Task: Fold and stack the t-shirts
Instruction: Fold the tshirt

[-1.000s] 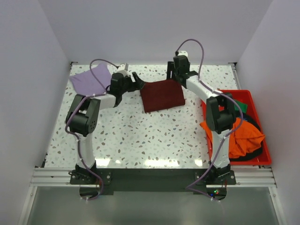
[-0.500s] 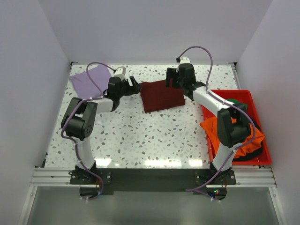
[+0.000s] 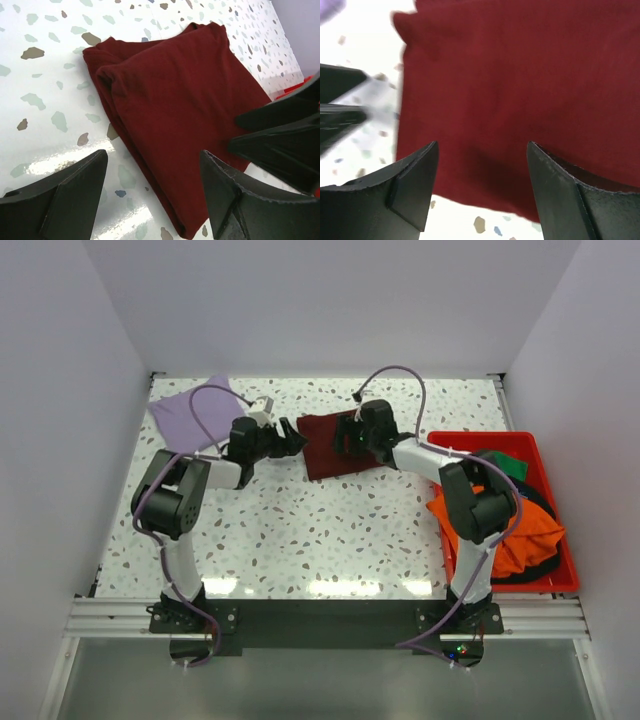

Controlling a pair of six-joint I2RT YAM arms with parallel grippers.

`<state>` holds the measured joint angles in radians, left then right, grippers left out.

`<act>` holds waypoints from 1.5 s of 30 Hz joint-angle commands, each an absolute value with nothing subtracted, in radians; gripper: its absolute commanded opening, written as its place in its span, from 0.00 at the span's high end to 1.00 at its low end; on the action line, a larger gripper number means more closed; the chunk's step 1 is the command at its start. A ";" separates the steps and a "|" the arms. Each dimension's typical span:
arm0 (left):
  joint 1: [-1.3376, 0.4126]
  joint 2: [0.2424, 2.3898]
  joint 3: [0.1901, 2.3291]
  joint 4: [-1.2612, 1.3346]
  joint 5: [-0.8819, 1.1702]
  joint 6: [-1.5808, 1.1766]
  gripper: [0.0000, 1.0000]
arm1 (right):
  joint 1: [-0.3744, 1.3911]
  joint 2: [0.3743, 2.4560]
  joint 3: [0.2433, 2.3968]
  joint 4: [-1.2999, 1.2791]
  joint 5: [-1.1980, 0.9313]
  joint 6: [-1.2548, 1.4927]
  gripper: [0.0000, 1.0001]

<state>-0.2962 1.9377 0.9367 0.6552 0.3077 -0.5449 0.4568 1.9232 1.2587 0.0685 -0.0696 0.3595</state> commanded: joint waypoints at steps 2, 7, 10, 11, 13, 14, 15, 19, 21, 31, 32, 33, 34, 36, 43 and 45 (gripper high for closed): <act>-0.304 1.951 0.923 0.744 0.353 -0.566 0.22 | 0.453 1.996 1.276 0.052 -0.028 0.385 0.27; -0.304 1.968 0.948 0.742 0.331 -0.566 0.22 | 0.440 2.054 1.293 0.003 0.014 0.410 0.27; -0.302 1.996 0.983 0.738 0.322 -0.566 0.22 | 0.434 2.060 1.286 0.003 0.021 0.419 0.27; -0.302 2.003 0.995 0.736 0.319 -0.565 0.21 | 0.433 2.062 1.284 0.003 0.021 0.419 0.27; -0.301 2.035 1.034 0.727 0.310 -0.558 0.21 | 0.433 2.060 1.284 0.003 0.018 0.419 0.27; -0.299 2.048 1.048 0.724 0.307 -0.555 0.21 | 0.433 2.057 1.284 -0.018 0.015 0.419 0.27; -0.298 2.060 1.060 0.726 0.308 -0.555 0.21 | 0.433 2.057 1.282 -0.018 0.015 0.419 0.27; -0.293 2.109 1.114 0.736 0.316 -0.551 0.21 | 0.433 2.045 1.278 -0.017 0.015 0.417 0.27; -0.288 2.126 1.126 0.735 0.298 -0.549 0.20 | 0.433 2.040 1.273 -0.015 0.014 0.417 0.27; -0.270 2.261 1.281 0.696 0.325 -0.580 0.20 | 0.433 2.031 1.269 -0.012 0.003 0.416 0.27; -0.268 2.267 1.290 0.690 0.324 -0.583 0.20 | 0.433 2.029 1.267 -0.014 0.002 0.416 0.27; -0.268 2.276 1.298 0.677 0.322 -0.584 0.20 | 0.434 2.026 1.266 -0.014 0.002 0.413 0.27; -0.268 2.281 1.308 0.673 0.318 -0.589 0.20 | 0.433 2.023 1.266 -0.012 0.002 0.413 0.27; -0.268 2.293 1.328 0.664 0.319 -0.597 0.20 | 0.434 2.022 1.266 -0.011 0.002 0.413 0.27; -0.275 2.324 1.347 0.657 0.347 -0.629 0.26 | 0.434 2.013 1.267 -0.005 0.002 0.413 0.27; -0.281 2.330 1.341 0.664 0.350 -0.634 0.30 | 0.434 2.016 1.269 -0.005 0.002 0.414 0.27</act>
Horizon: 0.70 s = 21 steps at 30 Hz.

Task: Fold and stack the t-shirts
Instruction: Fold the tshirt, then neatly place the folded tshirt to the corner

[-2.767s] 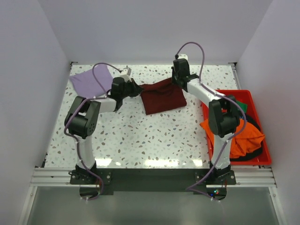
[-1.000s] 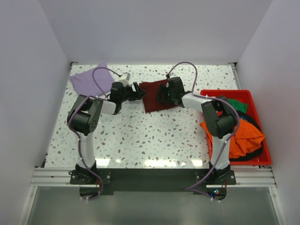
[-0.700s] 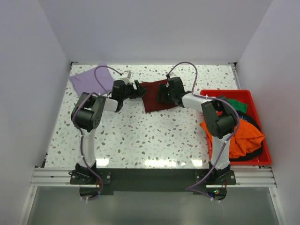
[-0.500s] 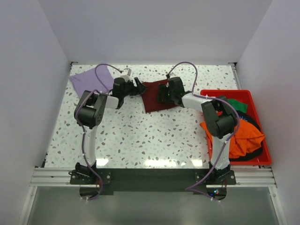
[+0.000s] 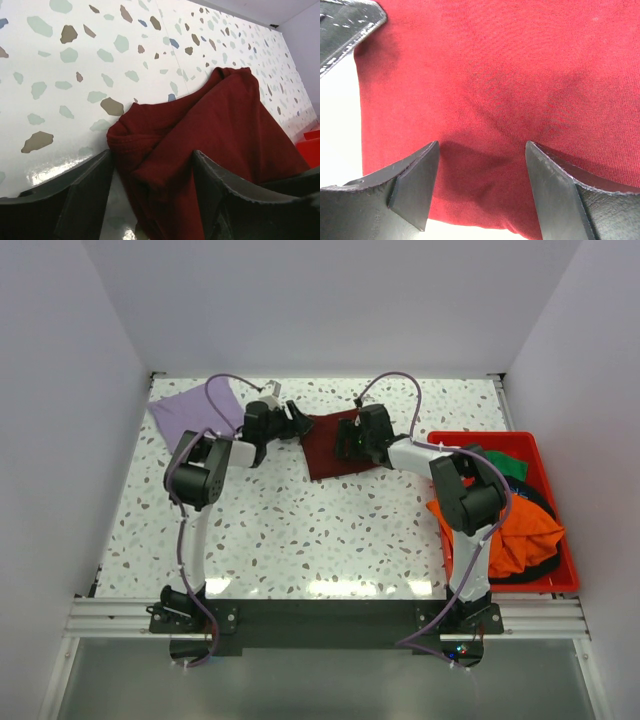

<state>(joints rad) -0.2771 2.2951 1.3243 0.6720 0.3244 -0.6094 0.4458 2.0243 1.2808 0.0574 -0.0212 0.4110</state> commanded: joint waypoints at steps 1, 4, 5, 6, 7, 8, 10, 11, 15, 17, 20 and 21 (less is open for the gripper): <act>-0.282 2.333 1.339 0.667 0.354 -0.637 0.34 | 0.433 2.017 1.270 -0.003 0.002 0.416 0.27; -0.285 2.336 1.336 0.669 0.351 -0.644 0.47 | 0.433 2.014 1.264 -0.005 -0.021 0.417 0.27; -0.285 2.336 1.336 0.667 0.350 -0.644 0.52 | 0.434 2.011 1.262 -0.005 -0.021 0.417 0.27; -0.285 2.333 1.338 0.667 0.347 -0.644 0.58 | 0.431 2.008 1.256 -0.003 -0.023 0.417 0.27; -0.285 2.335 1.341 0.664 0.339 -0.644 0.71 | 0.433 2.003 1.253 -0.005 -0.023 0.416 0.27; -0.285 2.333 1.344 0.652 0.333 -0.643 0.78 | 0.433 2.000 1.247 0.020 -0.023 0.416 0.27; -0.285 2.332 1.356 0.635 0.313 -0.629 0.98 | 0.433 1.990 1.239 0.026 -0.025 0.413 0.27; -0.285 2.329 1.361 0.617 0.307 -0.624 1.00 | 0.433 1.985 1.235 0.029 -0.026 0.411 0.27; -0.284 2.289 1.373 0.558 0.270 -0.571 1.00 | 0.433 1.957 1.215 0.025 -0.029 0.396 0.22; -0.282 2.257 1.365 0.520 0.221 -0.540 1.00 | 0.433 1.934 1.201 0.015 -0.025 0.385 0.18; -0.281 2.185 1.344 0.486 0.169 -0.476 1.00 | 0.433 1.892 1.183 0.011 -0.018 0.376 0.14; -0.281 2.157 1.345 0.477 0.158 -0.447 1.00 | 0.433 1.881 1.171 0.012 -0.012 0.374 0.14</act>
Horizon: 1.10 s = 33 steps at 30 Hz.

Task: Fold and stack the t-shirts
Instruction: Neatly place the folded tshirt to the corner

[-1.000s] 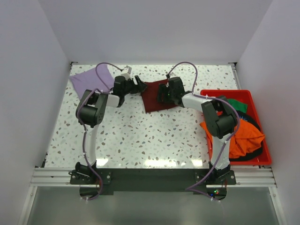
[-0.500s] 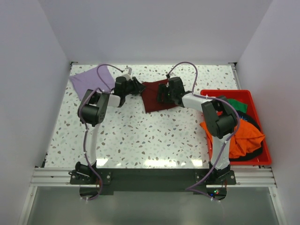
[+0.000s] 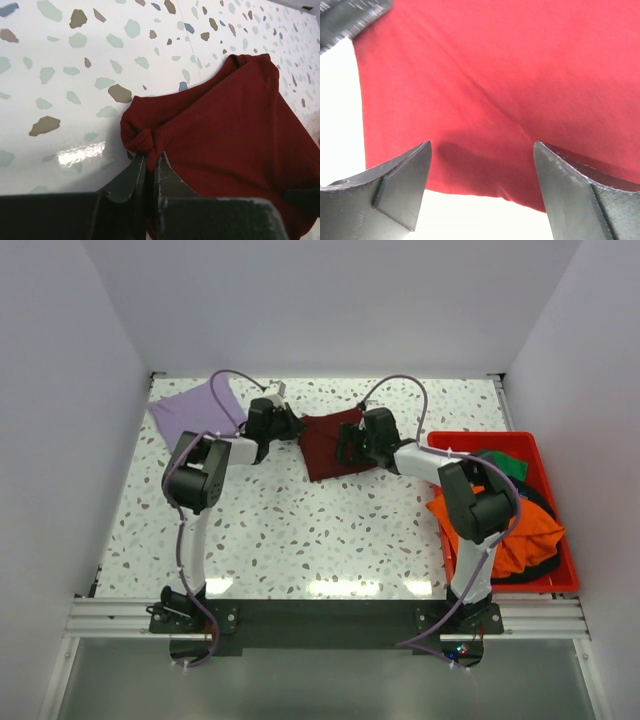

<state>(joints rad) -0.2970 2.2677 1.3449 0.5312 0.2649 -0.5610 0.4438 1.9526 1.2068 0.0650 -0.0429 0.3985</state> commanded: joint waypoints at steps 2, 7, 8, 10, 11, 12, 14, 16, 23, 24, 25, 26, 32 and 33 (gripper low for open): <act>-0.275 2.132 1.345 0.454 0.143 -0.422 1.00 | 0.433 1.847 1.155 0.018 -0.011 0.374 0.12; -0.252 2.071 1.361 0.410 0.133 -0.368 1.00 | 0.433 1.786 1.108 0.034 -0.009 0.370 0.11; -0.242 2.059 1.365 0.394 0.135 -0.353 1.00 | 0.433 1.767 1.097 0.034 -0.008 0.367 0.11; -0.232 2.051 1.376 0.376 0.144 -0.336 1.00 | 0.433 1.752 1.086 0.034 -0.003 0.362 0.11; -0.221 2.046 1.384 0.355 0.153 -0.330 1.00 | 0.433 1.746 1.077 0.034 -0.003 0.361 0.11; -0.215 2.042 1.399 0.342 0.161 -0.316 1.00 | 0.433 1.740 1.074 0.034 -0.003 0.357 0.11; -0.201 2.034 1.414 0.309 0.172 -0.307 1.00 | 0.433 1.730 1.069 0.032 0.018 0.351 0.11; -0.189 2.022 1.436 0.287 0.173 -0.295 1.00 | 0.433 1.727 1.063 0.035 0.023 0.350 0.11; -0.129 2.031 1.545 0.173 0.184 -0.256 1.00 | 0.433 1.726 1.052 0.044 0.020 0.344 0.11; -0.124 2.034 1.572 0.161 0.187 -0.247 1.00 | 0.433 1.726 1.051 0.046 0.017 0.342 0.11; -0.114 2.037 1.586 0.135 0.189 -0.244 1.00 | 0.433 1.724 1.049 0.048 0.017 0.342 0.11; -0.107 2.043 1.610 0.124 0.190 -0.241 1.00 | 0.433 1.723 1.045 0.049 0.015 0.341 0.11; -0.074 2.039 1.654 0.101 0.219 -0.247 1.00 | 0.433 1.721 1.037 0.054 0.018 0.337 0.11; -0.071 2.039 1.660 0.098 0.221 -0.247 1.00 | 0.433 1.721 1.035 0.055 0.017 0.336 0.11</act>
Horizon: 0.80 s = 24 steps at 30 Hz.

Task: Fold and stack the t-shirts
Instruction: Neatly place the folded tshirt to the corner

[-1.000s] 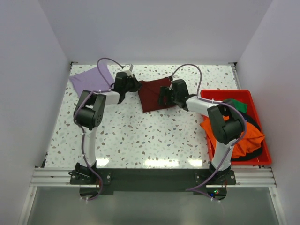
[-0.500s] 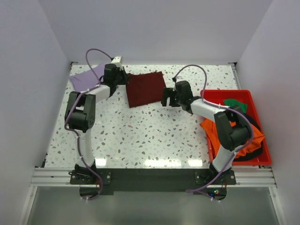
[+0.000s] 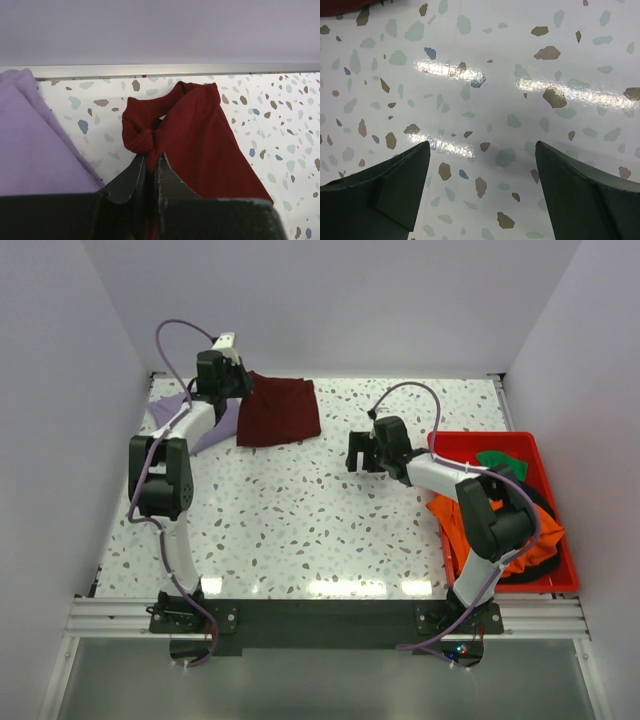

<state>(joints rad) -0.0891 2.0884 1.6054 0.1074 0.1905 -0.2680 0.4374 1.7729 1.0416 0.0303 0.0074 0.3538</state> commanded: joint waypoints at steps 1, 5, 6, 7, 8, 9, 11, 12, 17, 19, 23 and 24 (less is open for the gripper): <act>-0.069 2.039 1.667 0.092 0.221 -0.247 1.00 | 0.433 1.721 1.034 0.057 0.018 0.336 0.11; -0.060 2.033 1.704 0.068 0.224 -0.245 1.00 | 0.433 1.720 1.026 0.058 0.021 0.334 0.11; -0.058 2.031 1.710 0.063 0.225 -0.244 1.00 | 0.434 1.720 1.025 0.058 0.021 0.331 0.11; -0.054 2.028 1.715 0.054 0.224 -0.242 1.00 | 0.433 1.720 1.023 0.058 0.020 0.330 0.11; -0.052 2.022 1.721 0.052 0.224 -0.241 1.00 | 0.433 1.720 1.020 0.060 0.023 0.331 0.11; -0.049 2.016 1.726 0.049 0.224 -0.239 1.00 | 0.433 1.717 1.019 0.060 0.021 0.331 0.11; -0.043 2.007 1.738 0.045 0.227 -0.238 1.00 | 0.433 1.715 1.014 0.061 0.021 0.328 0.11; -0.041 2.005 1.746 0.040 0.229 -0.236 1.00 | 0.433 1.715 1.012 0.063 0.023 0.328 0.11; -0.023 2.008 1.795 0.002 0.241 -0.232 1.00 | 0.433 1.710 1.005 0.066 0.018 0.327 0.11; -0.012 2.008 1.805 0.002 0.242 -0.232 1.00 | 0.433 1.710 1.002 0.067 0.020 0.324 0.11; 0.000 2.016 1.847 -0.052 0.247 -0.230 1.00 | 0.433 1.710 0.996 0.069 0.017 0.325 0.11; 0.000 2.020 1.858 -0.057 0.255 -0.230 1.00 | 0.433 1.710 0.994 0.072 0.017 0.325 0.11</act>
<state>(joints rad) -0.0139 2.0754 1.7786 -0.0551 0.2283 -0.2489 0.4374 1.7580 1.0050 0.0341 0.0086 0.3397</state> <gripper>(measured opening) 0.066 0.895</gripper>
